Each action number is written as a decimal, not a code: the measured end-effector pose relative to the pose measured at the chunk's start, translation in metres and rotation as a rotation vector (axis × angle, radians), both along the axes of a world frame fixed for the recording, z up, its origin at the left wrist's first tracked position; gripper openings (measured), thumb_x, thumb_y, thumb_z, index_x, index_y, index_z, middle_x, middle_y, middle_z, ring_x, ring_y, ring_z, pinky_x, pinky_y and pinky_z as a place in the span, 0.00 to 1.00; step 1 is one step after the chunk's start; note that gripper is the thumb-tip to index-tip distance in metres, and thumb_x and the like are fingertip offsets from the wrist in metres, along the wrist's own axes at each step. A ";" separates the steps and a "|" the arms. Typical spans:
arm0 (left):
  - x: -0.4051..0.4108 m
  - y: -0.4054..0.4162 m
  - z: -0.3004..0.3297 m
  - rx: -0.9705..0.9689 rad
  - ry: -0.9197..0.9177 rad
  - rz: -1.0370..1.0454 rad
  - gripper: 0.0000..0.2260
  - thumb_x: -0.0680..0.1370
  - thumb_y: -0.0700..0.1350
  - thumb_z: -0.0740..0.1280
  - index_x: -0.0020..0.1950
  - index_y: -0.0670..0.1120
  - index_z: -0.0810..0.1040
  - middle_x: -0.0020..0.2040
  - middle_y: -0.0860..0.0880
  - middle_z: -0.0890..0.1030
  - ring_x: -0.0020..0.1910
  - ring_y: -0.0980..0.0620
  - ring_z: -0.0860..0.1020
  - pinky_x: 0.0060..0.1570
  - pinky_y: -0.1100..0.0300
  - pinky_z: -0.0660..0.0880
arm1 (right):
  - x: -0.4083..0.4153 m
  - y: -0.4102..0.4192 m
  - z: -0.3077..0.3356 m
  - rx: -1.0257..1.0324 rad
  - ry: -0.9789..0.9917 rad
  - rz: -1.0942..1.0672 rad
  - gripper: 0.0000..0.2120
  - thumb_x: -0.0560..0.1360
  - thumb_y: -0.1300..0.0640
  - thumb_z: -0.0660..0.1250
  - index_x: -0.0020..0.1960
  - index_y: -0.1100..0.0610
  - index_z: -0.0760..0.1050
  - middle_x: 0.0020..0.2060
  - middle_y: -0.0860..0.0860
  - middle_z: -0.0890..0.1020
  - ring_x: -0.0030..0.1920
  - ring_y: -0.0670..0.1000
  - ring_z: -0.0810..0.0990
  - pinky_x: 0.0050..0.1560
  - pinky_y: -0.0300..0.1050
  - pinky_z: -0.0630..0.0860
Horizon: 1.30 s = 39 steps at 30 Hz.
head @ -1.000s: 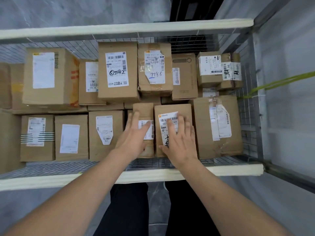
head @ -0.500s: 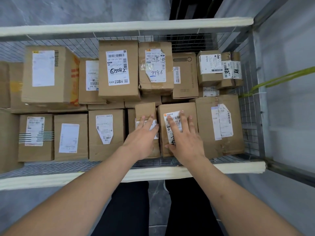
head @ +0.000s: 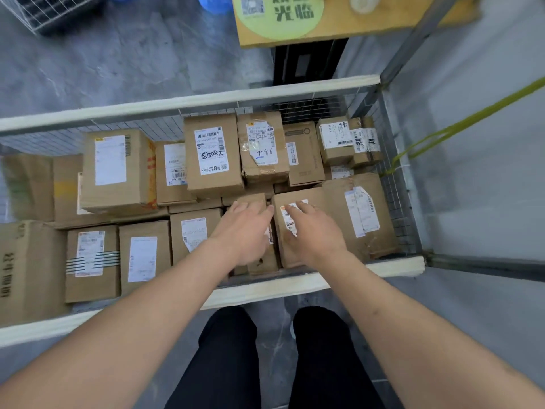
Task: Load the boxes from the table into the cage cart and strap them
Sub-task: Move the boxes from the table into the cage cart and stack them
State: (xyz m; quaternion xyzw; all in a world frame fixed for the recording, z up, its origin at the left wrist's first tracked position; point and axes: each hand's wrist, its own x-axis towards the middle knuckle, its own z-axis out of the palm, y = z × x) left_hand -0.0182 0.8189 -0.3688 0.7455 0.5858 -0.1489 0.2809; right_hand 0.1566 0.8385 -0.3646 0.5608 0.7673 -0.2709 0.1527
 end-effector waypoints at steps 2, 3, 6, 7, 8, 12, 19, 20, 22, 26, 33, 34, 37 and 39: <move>-0.005 0.003 0.034 0.033 -0.003 -0.026 0.29 0.82 0.51 0.63 0.82 0.47 0.61 0.77 0.45 0.66 0.77 0.41 0.64 0.79 0.44 0.56 | -0.003 -0.004 0.030 0.043 0.006 -0.012 0.24 0.82 0.48 0.63 0.76 0.52 0.68 0.73 0.51 0.73 0.70 0.57 0.72 0.66 0.54 0.73; -0.009 0.004 0.051 0.054 0.002 -0.046 0.28 0.83 0.52 0.62 0.82 0.47 0.61 0.78 0.45 0.66 0.77 0.42 0.64 0.80 0.44 0.56 | -0.004 -0.006 0.045 0.071 0.008 -0.017 0.25 0.82 0.47 0.63 0.77 0.51 0.67 0.73 0.50 0.73 0.70 0.56 0.72 0.67 0.54 0.73; -0.021 0.005 0.103 0.130 -0.005 -0.080 0.28 0.83 0.56 0.61 0.82 0.48 0.62 0.80 0.45 0.65 0.78 0.43 0.63 0.78 0.45 0.60 | -0.011 -0.014 0.094 0.133 0.028 -0.065 0.27 0.82 0.44 0.61 0.79 0.50 0.66 0.77 0.50 0.70 0.75 0.56 0.68 0.72 0.55 0.69; -0.025 0.005 0.120 0.154 -0.016 -0.084 0.28 0.83 0.57 0.60 0.81 0.48 0.63 0.80 0.46 0.65 0.78 0.43 0.63 0.78 0.45 0.61 | -0.014 -0.016 0.111 0.147 0.035 -0.088 0.27 0.82 0.43 0.61 0.80 0.50 0.65 0.78 0.51 0.68 0.77 0.57 0.66 0.74 0.56 0.67; -0.029 0.005 0.137 0.178 -0.025 -0.092 0.28 0.83 0.58 0.60 0.81 0.49 0.63 0.79 0.47 0.66 0.77 0.43 0.64 0.77 0.44 0.62 | -0.017 -0.019 0.128 0.161 0.039 -0.110 0.28 0.83 0.42 0.61 0.80 0.50 0.65 0.79 0.51 0.67 0.78 0.58 0.64 0.75 0.56 0.66; -0.041 0.004 0.201 0.273 -0.055 -0.112 0.26 0.83 0.60 0.61 0.79 0.51 0.66 0.80 0.47 0.65 0.78 0.43 0.63 0.78 0.42 0.61 | -0.029 -0.031 0.198 0.248 0.061 -0.172 0.27 0.83 0.40 0.60 0.79 0.48 0.66 0.80 0.51 0.66 0.80 0.57 0.62 0.78 0.56 0.63; -0.044 -0.008 0.313 0.431 -0.071 -0.183 0.28 0.84 0.60 0.59 0.82 0.50 0.63 0.80 0.49 0.65 0.78 0.47 0.64 0.79 0.48 0.58 | -0.030 -0.053 0.311 0.411 0.056 -0.229 0.23 0.82 0.42 0.57 0.73 0.51 0.72 0.67 0.50 0.77 0.69 0.56 0.72 0.67 0.53 0.71; -0.042 -0.010 0.328 0.453 -0.077 -0.185 0.28 0.84 0.60 0.59 0.82 0.50 0.64 0.79 0.50 0.66 0.78 0.48 0.65 0.79 0.47 0.59 | -0.027 -0.056 0.327 0.425 0.047 -0.231 0.22 0.82 0.43 0.58 0.72 0.52 0.73 0.68 0.51 0.77 0.70 0.57 0.72 0.68 0.53 0.71; -0.036 -0.015 0.356 0.488 -0.076 -0.197 0.27 0.84 0.59 0.59 0.81 0.50 0.64 0.79 0.50 0.67 0.77 0.49 0.65 0.78 0.48 0.59 | -0.020 -0.061 0.355 0.472 0.041 -0.228 0.22 0.82 0.43 0.58 0.72 0.51 0.73 0.68 0.51 0.76 0.69 0.56 0.72 0.67 0.52 0.71; -0.018 -0.023 0.405 0.557 -0.101 -0.198 0.28 0.85 0.60 0.59 0.83 0.51 0.62 0.80 0.50 0.65 0.78 0.48 0.63 0.77 0.51 0.61 | -0.001 -0.068 0.401 0.548 0.083 -0.247 0.25 0.81 0.39 0.58 0.73 0.48 0.72 0.66 0.49 0.78 0.66 0.54 0.75 0.62 0.54 0.76; 0.026 -0.037 0.462 0.658 -0.137 -0.170 0.29 0.84 0.62 0.59 0.83 0.54 0.61 0.82 0.52 0.62 0.82 0.48 0.59 0.77 0.47 0.64 | 0.044 -0.086 0.466 0.642 0.114 -0.228 0.29 0.80 0.36 0.60 0.77 0.47 0.69 0.70 0.48 0.75 0.69 0.55 0.75 0.65 0.54 0.77; 0.033 -0.039 0.470 0.673 -0.142 -0.176 0.29 0.84 0.62 0.59 0.83 0.54 0.61 0.82 0.53 0.62 0.81 0.48 0.59 0.77 0.48 0.64 | 0.052 -0.091 0.474 0.648 0.120 -0.230 0.28 0.80 0.36 0.60 0.77 0.47 0.70 0.70 0.48 0.75 0.69 0.54 0.75 0.64 0.53 0.77; 0.053 -0.043 0.492 0.719 -0.175 -0.199 0.30 0.83 0.62 0.61 0.82 0.53 0.62 0.80 0.54 0.64 0.79 0.51 0.63 0.76 0.50 0.66 | 0.073 -0.102 0.496 0.671 0.108 -0.238 0.26 0.80 0.36 0.61 0.74 0.46 0.72 0.69 0.49 0.75 0.66 0.55 0.76 0.63 0.55 0.77; 0.062 -0.042 0.502 0.741 -0.200 -0.209 0.30 0.83 0.62 0.62 0.82 0.53 0.63 0.80 0.55 0.65 0.77 0.51 0.65 0.74 0.50 0.68 | 0.086 -0.109 0.509 0.669 0.094 -0.247 0.26 0.81 0.36 0.60 0.75 0.47 0.71 0.71 0.51 0.74 0.67 0.55 0.75 0.64 0.54 0.76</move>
